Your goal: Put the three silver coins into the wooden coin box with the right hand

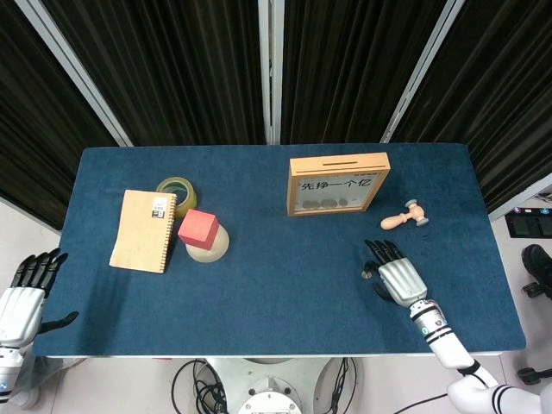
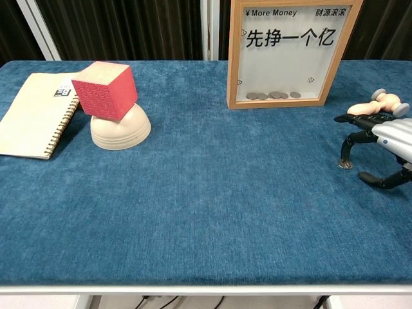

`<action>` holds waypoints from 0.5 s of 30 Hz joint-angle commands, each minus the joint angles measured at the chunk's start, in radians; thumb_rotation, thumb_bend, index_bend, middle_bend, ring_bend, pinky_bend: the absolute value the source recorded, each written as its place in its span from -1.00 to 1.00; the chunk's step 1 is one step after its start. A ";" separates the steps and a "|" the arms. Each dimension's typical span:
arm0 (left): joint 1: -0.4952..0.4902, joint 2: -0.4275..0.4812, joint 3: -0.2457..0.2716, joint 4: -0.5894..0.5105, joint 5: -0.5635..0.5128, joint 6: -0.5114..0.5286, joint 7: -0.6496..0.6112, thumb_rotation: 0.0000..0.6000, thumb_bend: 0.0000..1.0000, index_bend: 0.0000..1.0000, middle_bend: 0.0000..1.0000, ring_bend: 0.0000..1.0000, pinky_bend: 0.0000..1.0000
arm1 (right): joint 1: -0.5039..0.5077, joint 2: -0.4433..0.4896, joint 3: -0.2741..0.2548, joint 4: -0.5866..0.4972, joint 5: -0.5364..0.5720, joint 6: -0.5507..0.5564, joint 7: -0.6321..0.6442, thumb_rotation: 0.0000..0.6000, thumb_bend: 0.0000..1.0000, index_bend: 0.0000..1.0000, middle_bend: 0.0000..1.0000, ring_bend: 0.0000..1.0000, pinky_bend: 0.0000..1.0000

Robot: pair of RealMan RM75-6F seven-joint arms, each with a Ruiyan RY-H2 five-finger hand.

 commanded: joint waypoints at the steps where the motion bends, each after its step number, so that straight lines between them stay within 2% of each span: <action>1: 0.000 0.001 -0.001 0.002 0.000 0.001 -0.002 1.00 -0.92 -0.97 -1.00 -1.00 -1.00 | -0.001 -0.002 0.000 0.004 0.001 -0.001 -0.002 1.00 -0.35 -0.10 -0.99 -1.00 -1.00; 15: 0.002 -0.003 0.001 0.016 -0.004 -0.001 -0.012 1.00 -0.92 -0.97 -1.00 -1.00 -1.00 | 0.005 -0.023 0.006 0.036 0.003 -0.018 0.004 1.00 -0.35 -0.14 -0.99 -1.00 -1.00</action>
